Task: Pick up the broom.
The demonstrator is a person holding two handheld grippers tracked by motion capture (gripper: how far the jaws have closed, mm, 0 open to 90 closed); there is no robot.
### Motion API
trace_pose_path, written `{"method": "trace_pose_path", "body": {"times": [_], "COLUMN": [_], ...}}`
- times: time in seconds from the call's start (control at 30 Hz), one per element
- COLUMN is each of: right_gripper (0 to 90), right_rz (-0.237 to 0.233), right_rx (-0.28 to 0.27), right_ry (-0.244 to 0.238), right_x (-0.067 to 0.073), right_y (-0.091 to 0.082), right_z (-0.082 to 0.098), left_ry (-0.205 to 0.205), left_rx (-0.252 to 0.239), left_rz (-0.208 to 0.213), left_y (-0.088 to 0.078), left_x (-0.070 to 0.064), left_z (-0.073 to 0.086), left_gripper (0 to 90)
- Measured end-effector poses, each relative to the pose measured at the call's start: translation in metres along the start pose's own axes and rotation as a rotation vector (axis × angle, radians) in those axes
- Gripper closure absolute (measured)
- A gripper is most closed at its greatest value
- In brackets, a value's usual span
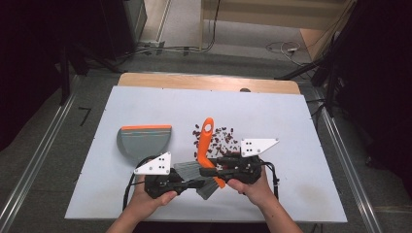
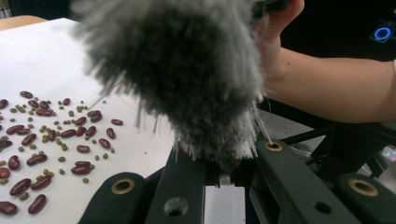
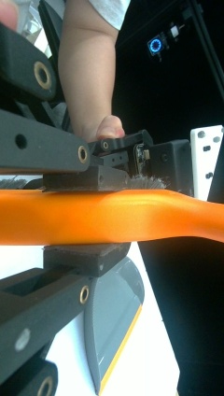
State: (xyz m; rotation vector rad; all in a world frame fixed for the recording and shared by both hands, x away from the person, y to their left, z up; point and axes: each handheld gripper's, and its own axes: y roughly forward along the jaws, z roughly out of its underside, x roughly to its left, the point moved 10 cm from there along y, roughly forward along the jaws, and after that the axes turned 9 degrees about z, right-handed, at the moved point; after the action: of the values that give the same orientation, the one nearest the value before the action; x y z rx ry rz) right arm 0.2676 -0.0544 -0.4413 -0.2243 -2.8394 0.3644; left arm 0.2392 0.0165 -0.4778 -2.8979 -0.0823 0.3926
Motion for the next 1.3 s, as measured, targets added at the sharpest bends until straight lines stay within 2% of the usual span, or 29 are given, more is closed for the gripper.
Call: {"method": "trace_pose_path", "body": {"times": [0.07,0.17,0.23,0.33,0.47,0.5,0.57,0.67,0.7,0.77,0.8,0.83,0.97,1.0,1.1,1.2,1.3], "right_gripper": [68.1,68.4,68.4,68.5,68.5,68.5,68.5,68.5,68.5,68.5,68.5,68.5,68.5,68.6,68.6,68.6,68.6], "right_rz": [0.007,0.037,0.059,0.087,0.141,0.15,0.173,0.216,0.23,0.259,0.259,0.294,0.353,0.353,0.391,0.449,0.47], "right_rx": [0.0,-0.003,0.001,0.0,-0.022,-0.023,-0.028,-0.033,-0.034,-0.034,-0.034,-0.032,-0.023,-0.023,-0.012,0.004,0.008], "right_ry": [-0.003,-0.005,-0.006,0.002,0.017,0.017,0.019,0.017,0.018,0.02,0.02,0.027,0.039,0.039,0.043,0.05,0.059], "right_x": [0.0,-0.001,-0.002,-0.005,-0.013,-0.015,-0.018,-0.023,-0.024,-0.029,-0.029,-0.033,-0.042,-0.042,-0.049,-0.059,-0.063], "right_y": [0.0,-0.001,-0.001,-0.003,-0.008,-0.01,-0.013,-0.016,-0.017,-0.019,-0.019,-0.022,-0.027,-0.027,-0.03,-0.035,-0.037], "right_z": [-0.001,-0.003,-0.003,-0.004,-0.008,-0.008,-0.01,-0.012,-0.012,-0.013,-0.013,-0.013,-0.012,-0.012,-0.011,-0.01,-0.009], "left_ry": [-0.007,-0.015,-0.018,-0.022,-0.032,-0.032,-0.039,-0.045,-0.045,-0.056,-0.056,-0.057,-0.055,-0.054,-0.053,-0.052,-0.052], "left_rx": [-0.013,-0.04,-0.042,-0.045,-0.043,-0.043,-0.044,-0.055,-0.055,-0.065,-0.065,-0.066,-0.07,-0.074,-0.087,-0.094,-0.1], "left_rz": [0.0,-0.041,-0.056,-0.116,-0.187,-0.187,-0.234,-0.272,-0.272,-0.299,-0.299,-0.307,-0.334,-0.338,-0.356,-0.373,-0.384], "left_y": [0.0,-0.003,-0.004,-0.009,-0.015,-0.015,-0.02,-0.027,-0.027,-0.033,-0.033,-0.035,-0.04,-0.042,-0.049,-0.055,-0.06], "left_x": [0.0,0.003,0.004,0.01,0.016,0.016,0.022,0.026,0.026,0.03,0.03,0.031,0.035,0.035,0.037,0.039,0.04], "left_z": [-0.001,-0.003,-0.003,-0.003,-0.001,-0.001,0.0,0.0,0.0,0.0,0.0,0.001,0.002,0.001,0.0,0.0,0.001], "left_gripper": [84.5,74.6,64.5,49.7,24.0,19.2,11.6,4.2,2.3,1.2,0.1,0.0,0.0,0.0,0.0,0.0,0.0]}}
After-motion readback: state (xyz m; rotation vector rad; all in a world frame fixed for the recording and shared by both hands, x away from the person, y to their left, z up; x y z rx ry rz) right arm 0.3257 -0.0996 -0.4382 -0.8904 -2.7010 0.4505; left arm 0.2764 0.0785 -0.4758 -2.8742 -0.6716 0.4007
